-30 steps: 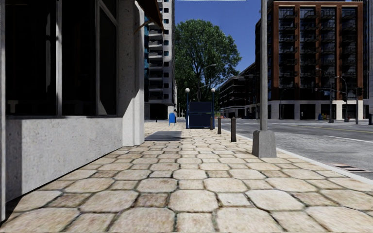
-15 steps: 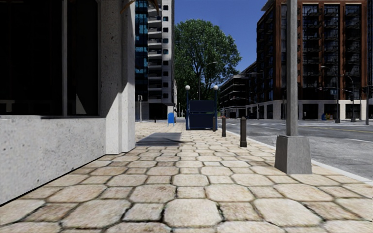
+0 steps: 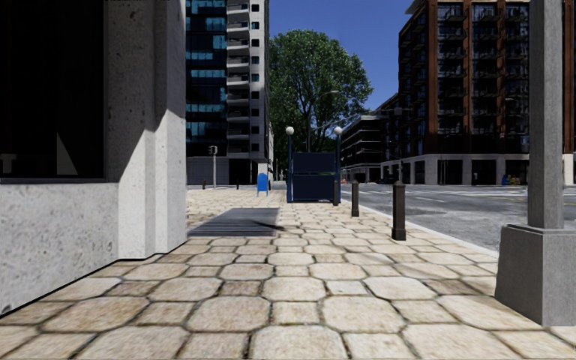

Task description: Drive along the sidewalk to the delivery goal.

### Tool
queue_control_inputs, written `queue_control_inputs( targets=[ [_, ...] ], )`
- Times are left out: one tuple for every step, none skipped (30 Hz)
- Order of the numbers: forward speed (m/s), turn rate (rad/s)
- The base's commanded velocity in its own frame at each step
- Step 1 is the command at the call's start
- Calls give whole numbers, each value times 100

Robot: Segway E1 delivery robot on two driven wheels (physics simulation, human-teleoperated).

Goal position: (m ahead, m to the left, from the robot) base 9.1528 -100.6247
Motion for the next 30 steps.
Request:
queue_control_inputs(
  targets=[
    [200, 0],
    [200, 0],
    [200, 0],
    [200, 0],
    [200, 0],
    [200, 0],
    [200, 0],
    [200, 0],
    [200, 0],
    [200, 0],
    [200, 0],
    [200, 0],
    [200, 0],
    [200, 0],
    [200, 0],
    [200, 0],
    [200, 0],
    [200, 0],
    [200, 0],
    [200, 0],
    [200, 0],
    [200, 0],
    [200, 0],
    [200, 0],
    [200, 0],
    [200, 0],
    [200, 0],
    [200, 0],
    [200, 0],
    [200, 0]
  ],
)
